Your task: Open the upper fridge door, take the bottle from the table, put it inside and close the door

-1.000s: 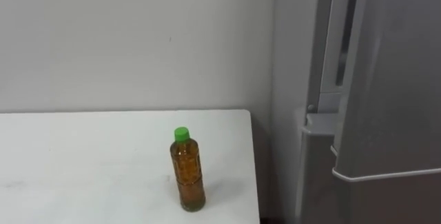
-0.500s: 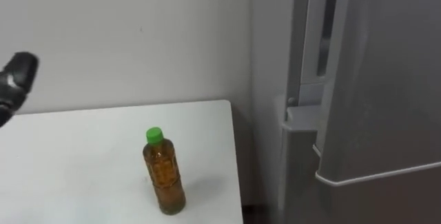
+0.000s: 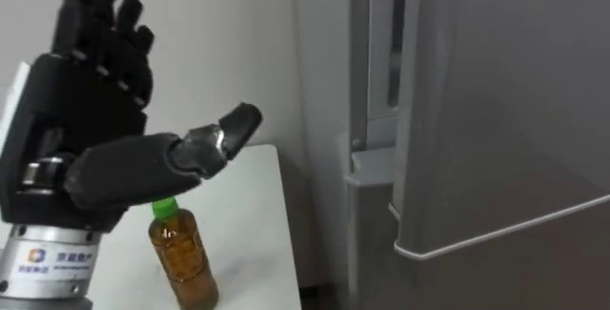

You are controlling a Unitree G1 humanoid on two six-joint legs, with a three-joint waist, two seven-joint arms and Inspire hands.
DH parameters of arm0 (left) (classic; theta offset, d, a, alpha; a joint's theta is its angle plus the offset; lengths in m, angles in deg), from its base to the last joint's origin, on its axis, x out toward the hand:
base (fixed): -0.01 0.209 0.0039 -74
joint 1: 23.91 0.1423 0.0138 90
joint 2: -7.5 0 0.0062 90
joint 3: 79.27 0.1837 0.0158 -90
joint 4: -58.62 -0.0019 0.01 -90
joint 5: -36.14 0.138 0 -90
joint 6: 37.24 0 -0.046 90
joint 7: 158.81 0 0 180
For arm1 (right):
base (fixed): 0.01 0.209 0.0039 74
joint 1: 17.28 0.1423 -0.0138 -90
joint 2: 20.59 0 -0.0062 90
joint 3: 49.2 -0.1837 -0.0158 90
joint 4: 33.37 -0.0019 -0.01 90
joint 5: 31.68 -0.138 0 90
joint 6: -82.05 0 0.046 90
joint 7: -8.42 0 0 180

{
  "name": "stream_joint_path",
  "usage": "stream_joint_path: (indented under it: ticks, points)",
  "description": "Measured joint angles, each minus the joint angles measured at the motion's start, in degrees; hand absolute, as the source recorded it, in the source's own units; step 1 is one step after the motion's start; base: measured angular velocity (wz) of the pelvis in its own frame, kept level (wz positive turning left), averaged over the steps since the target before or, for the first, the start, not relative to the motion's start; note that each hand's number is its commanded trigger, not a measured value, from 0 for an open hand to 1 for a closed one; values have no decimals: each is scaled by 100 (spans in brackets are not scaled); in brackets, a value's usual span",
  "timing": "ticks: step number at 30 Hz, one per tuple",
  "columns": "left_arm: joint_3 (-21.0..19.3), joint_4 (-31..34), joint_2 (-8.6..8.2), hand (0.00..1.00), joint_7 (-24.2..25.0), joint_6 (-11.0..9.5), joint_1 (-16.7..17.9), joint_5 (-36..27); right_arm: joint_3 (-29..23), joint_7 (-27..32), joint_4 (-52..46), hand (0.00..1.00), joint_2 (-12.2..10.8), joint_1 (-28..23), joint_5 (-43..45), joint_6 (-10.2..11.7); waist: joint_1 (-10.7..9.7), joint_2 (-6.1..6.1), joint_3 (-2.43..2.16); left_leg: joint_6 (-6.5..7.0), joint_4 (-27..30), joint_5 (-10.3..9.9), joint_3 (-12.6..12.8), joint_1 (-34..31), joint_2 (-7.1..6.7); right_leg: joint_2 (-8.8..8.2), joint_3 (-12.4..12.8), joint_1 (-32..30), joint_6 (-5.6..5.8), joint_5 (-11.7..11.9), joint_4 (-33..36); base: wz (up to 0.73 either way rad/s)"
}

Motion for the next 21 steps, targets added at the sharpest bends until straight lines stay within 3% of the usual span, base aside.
stream_joint_path:
  ticks: [9,21]
  points:
    - [231,-107,-163,0,467,157,-498,-3,189,-106,-16,0,21,85,-75,-50,-38,33,-7,0,-75,0,-32,71,29,76,114,108,-3,55,-202,-6]
    - [445,-196,-210,0,791,246,-600,-447,456,-131,-73,0,89,136,-346,-57,-138,84,6,0,-74,0,-25,138,35,87,245,185,-5,56,-202,0]
